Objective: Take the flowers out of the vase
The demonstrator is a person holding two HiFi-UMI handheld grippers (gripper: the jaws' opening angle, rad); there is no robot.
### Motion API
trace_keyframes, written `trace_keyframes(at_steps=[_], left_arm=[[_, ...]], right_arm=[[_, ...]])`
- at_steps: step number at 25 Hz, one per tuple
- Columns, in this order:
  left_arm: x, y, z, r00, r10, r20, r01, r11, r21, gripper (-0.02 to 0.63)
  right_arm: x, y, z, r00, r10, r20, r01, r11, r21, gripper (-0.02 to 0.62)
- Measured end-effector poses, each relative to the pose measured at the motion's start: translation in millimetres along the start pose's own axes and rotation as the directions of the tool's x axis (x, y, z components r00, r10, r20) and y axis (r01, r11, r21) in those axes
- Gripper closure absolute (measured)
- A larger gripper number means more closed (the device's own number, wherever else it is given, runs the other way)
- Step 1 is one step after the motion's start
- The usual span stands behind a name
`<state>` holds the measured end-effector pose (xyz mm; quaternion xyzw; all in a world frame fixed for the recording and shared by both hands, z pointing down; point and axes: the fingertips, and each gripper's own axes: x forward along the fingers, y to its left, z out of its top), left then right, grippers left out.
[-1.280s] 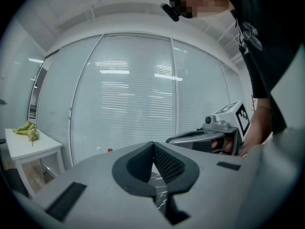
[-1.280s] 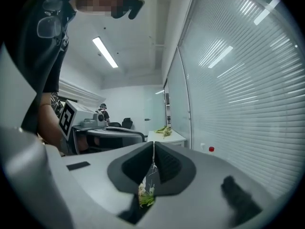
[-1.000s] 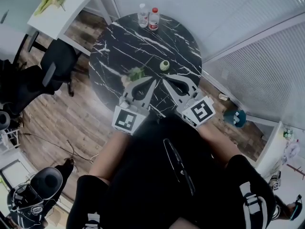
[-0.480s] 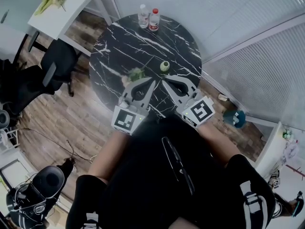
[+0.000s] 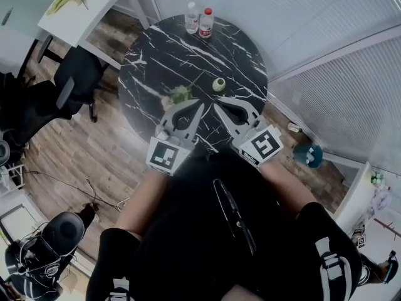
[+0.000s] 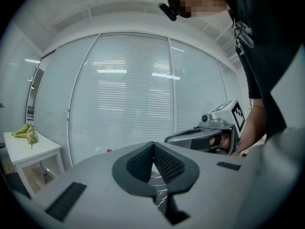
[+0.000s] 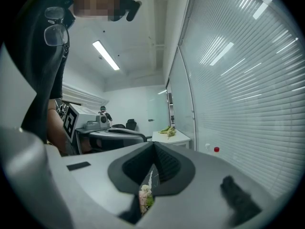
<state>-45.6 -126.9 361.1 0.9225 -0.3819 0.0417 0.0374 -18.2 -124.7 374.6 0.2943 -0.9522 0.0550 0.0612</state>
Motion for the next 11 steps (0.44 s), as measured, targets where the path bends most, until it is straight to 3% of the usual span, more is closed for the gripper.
trace_keyframes(at_steps=[11], left_arm=[[-1.9,-1.1,-0.2,1.000,0.005,-0.005,-0.005,1.000,-0.002,0.594]], right_arm=[[-0.7,-0.7,-1.7,1.000,0.002,-0.003,-0.002,1.000,0.007,0.575]])
